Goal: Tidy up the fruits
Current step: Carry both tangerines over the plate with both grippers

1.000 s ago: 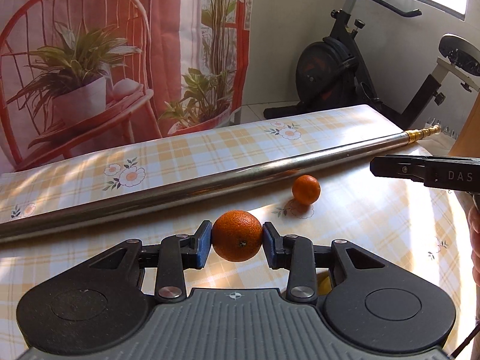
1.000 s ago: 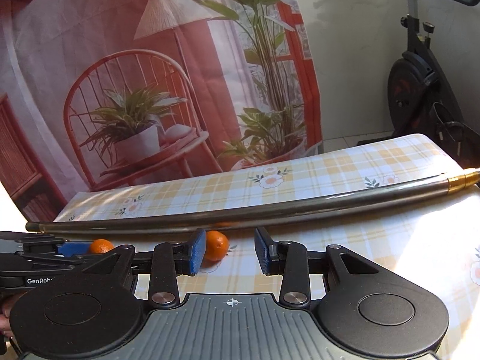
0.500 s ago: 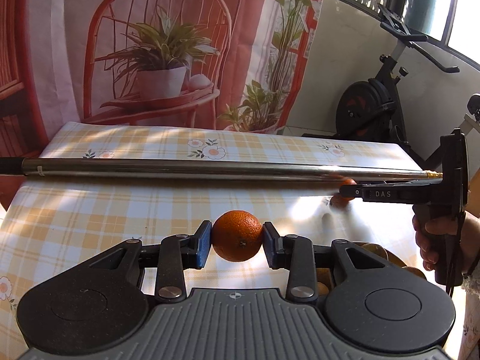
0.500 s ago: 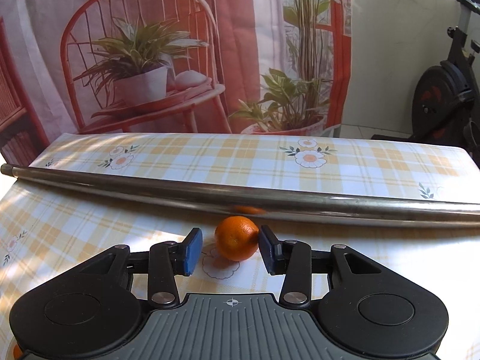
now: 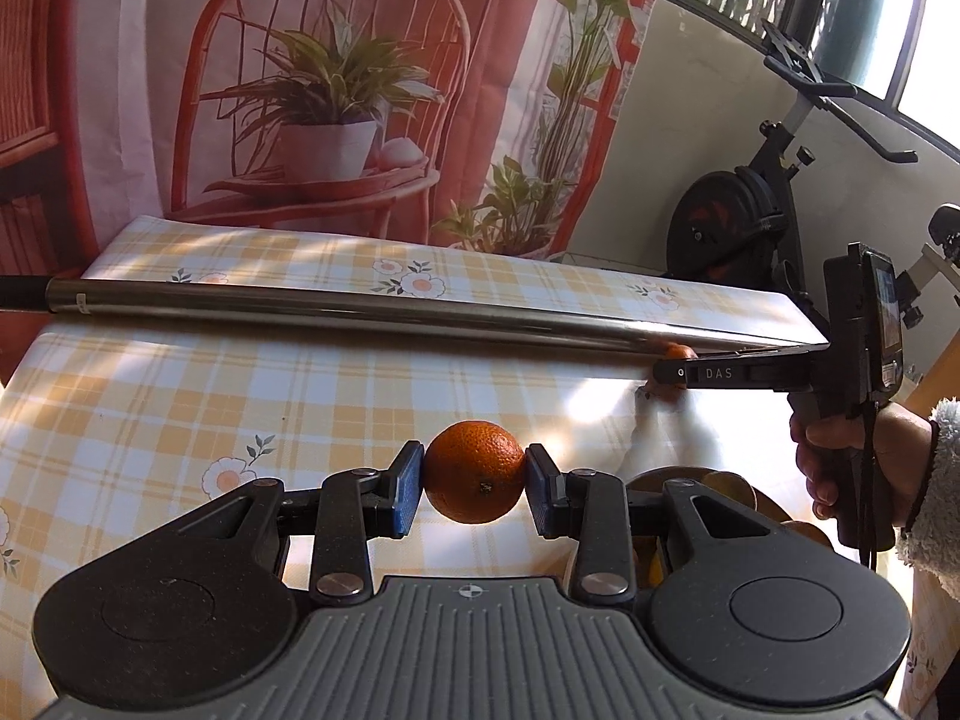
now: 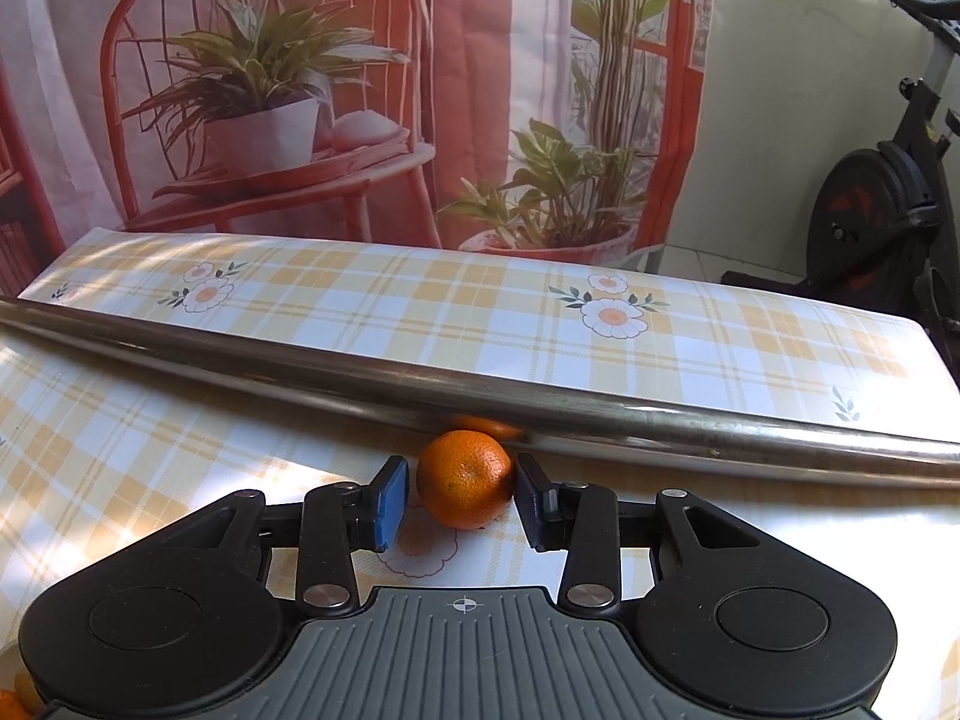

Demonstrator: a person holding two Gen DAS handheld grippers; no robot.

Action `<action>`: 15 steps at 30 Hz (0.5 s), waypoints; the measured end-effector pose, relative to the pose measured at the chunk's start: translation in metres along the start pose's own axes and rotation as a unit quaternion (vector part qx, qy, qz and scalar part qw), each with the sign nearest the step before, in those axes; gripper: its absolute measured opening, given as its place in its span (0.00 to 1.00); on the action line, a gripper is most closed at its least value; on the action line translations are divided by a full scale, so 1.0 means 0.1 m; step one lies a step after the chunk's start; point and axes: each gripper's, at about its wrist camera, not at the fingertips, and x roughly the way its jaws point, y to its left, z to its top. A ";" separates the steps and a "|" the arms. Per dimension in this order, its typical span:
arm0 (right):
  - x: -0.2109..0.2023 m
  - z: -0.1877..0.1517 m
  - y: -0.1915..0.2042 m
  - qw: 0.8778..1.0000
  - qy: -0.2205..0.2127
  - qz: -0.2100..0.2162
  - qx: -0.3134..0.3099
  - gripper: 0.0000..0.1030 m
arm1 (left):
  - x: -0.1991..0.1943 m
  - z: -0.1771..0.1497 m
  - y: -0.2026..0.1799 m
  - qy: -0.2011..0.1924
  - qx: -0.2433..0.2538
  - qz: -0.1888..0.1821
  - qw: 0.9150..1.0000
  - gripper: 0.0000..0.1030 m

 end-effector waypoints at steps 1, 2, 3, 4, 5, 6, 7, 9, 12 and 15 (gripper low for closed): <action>0.01 0.00 0.00 1.000 0.003 0.001 0.000 0.30 | 0.00 0.00 -0.01 0.000 0.002 0.000 1.000 0.37; 0.01 0.00 -0.01 1.000 0.002 0.002 0.002 0.30 | 0.00 0.00 -0.02 0.000 0.003 0.001 1.000 0.37; 0.00 0.00 -0.01 1.000 0.001 0.004 0.005 0.30 | -0.01 0.01 -0.03 -0.001 0.005 0.001 1.000 0.37; -0.01 0.00 -0.02 1.000 0.001 0.007 0.007 0.30 | -0.02 0.01 -0.04 -0.002 0.006 0.000 1.000 0.37; -0.03 -0.01 -0.02 1.000 0.000 0.010 0.008 0.30 | -0.03 0.02 -0.06 -0.003 0.007 -0.001 1.000 0.37; -0.05 -0.01 -0.02 1.000 -0.002 0.012 0.008 0.30 | -0.04 0.02 -0.07 -0.004 0.008 -0.002 1.000 0.37; -0.09 -0.01 -0.02 1.000 -0.005 0.015 0.009 0.30 | -0.05 0.02 -0.09 -0.005 0.010 -0.003 1.000 0.37; -0.17 -0.01 -0.02 1.000 -0.013 0.021 0.012 0.30 | -0.06 0.02 -0.12 -0.005 0.017 -0.003 1.000 0.37; -0.29 0.00 -0.01 0.999 -0.020 0.029 0.015 0.30 | -0.09 0.02 -0.18 -0.005 0.026 -0.004 1.000 0.37; -0.44 0.00 0.02 0.999 -0.028 0.037 0.009 0.30 | -0.16 0.02 -0.23 -0.010 0.032 -0.006 0.999 0.37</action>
